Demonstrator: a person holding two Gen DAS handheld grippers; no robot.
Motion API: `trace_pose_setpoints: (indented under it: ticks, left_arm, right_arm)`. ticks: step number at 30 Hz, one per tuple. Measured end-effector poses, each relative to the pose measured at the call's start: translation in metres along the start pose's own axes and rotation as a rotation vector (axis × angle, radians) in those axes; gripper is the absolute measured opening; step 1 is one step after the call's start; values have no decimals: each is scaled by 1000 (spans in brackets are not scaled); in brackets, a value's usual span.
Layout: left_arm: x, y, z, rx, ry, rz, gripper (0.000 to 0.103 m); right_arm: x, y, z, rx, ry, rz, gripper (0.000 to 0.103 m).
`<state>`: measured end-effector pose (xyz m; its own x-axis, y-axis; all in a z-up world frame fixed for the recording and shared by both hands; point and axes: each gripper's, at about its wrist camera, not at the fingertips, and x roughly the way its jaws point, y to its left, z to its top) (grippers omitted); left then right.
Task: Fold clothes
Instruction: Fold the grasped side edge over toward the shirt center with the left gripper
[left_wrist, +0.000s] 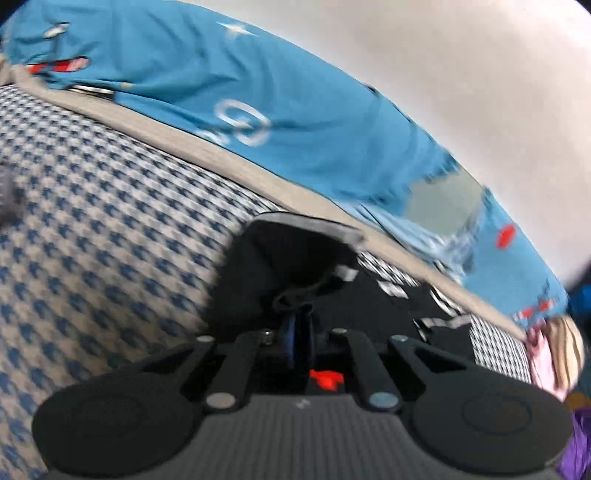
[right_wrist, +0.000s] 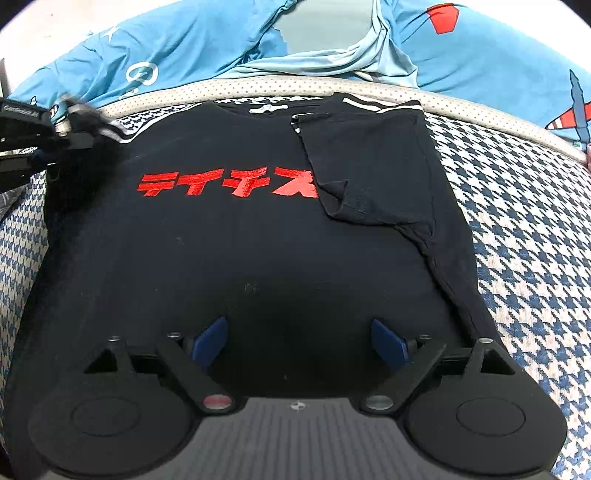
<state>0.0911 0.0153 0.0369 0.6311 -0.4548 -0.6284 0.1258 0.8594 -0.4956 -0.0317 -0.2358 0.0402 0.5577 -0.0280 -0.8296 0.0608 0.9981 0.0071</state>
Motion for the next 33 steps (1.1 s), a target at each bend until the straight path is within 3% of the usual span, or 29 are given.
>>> trace_pose_setpoints:
  ticks: [5, 9, 11, 15, 22, 26, 28, 31, 33]
  left_arm:
    - [23, -20, -26, 56, 122, -60, 7]
    - [32, -25, -40, 52, 200, -57, 11]
    - [28, -26, -38, 57, 189, -56, 14]
    - [14, -25, -26, 51, 133, -64, 29]
    - [-1, -12, -11, 6, 78, -46, 30]
    - [-9, -18, -12, 41, 75, -93, 41]
    - [-11, -21, -14, 54, 72, -95, 42]
    - [-10, -23, -16, 77, 66, -39, 42]
    - [-7, -21, -17, 91, 68, 23, 42]
  right_arm:
    - [0, 0, 0, -7, 0, 0, 86]
    - [0, 0, 0, -12, 0, 0, 86]
    - [-1, 0, 0, -13, 0, 1, 86]
    - [-1, -1, 0, -11, -1, 7, 86]
    - [-6, -11, 1, 47, -19, 53, 86]
    - [-11, -20, 2, 101, -49, 103, 86]
    - [-15, -24, 2, 109, -69, 116, 86]
    - [-23, -29, 3, 108, -114, 137, 85]
    - [-28, -34, 3, 112, -155, 144, 76]
